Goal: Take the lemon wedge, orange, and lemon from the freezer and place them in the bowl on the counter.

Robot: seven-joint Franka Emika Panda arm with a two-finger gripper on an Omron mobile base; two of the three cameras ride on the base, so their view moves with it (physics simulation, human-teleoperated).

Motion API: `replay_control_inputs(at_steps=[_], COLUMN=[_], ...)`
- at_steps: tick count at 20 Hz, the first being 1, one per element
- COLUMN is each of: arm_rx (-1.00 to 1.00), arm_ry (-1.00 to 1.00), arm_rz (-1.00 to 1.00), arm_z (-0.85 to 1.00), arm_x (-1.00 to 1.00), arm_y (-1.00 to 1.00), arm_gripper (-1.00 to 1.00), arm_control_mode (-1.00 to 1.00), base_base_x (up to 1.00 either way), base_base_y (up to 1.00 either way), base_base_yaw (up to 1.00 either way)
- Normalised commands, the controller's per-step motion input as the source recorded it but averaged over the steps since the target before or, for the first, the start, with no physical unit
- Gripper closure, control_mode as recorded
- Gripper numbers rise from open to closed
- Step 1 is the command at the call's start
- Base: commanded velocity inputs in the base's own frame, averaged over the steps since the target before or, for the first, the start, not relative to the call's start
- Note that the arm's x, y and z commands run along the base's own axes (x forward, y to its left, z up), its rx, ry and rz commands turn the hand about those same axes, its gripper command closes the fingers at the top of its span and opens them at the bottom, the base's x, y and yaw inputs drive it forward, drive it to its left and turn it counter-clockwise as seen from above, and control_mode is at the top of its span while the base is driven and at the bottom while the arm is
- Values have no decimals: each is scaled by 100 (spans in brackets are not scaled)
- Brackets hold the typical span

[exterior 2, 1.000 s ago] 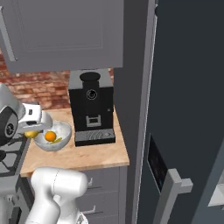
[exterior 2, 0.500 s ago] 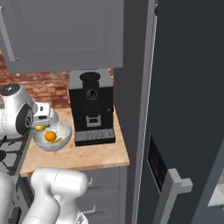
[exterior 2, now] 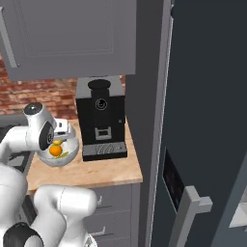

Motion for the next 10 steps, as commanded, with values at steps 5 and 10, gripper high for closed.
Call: replay_control_inputs(at_steps=[5, 10], arm_rx=[0, 0], arm_ry=[0, 0], arm_rz=[0, 0], arm_z=[-43, -31], arm_x=[64, 44], arm_y=[38, 20], arm_gripper=[-100, -100], arm_control_mode=[-100, -100], base_base_x=[0, 0], base_base_y=[0, 0], base_base_yaw=[0, 0])
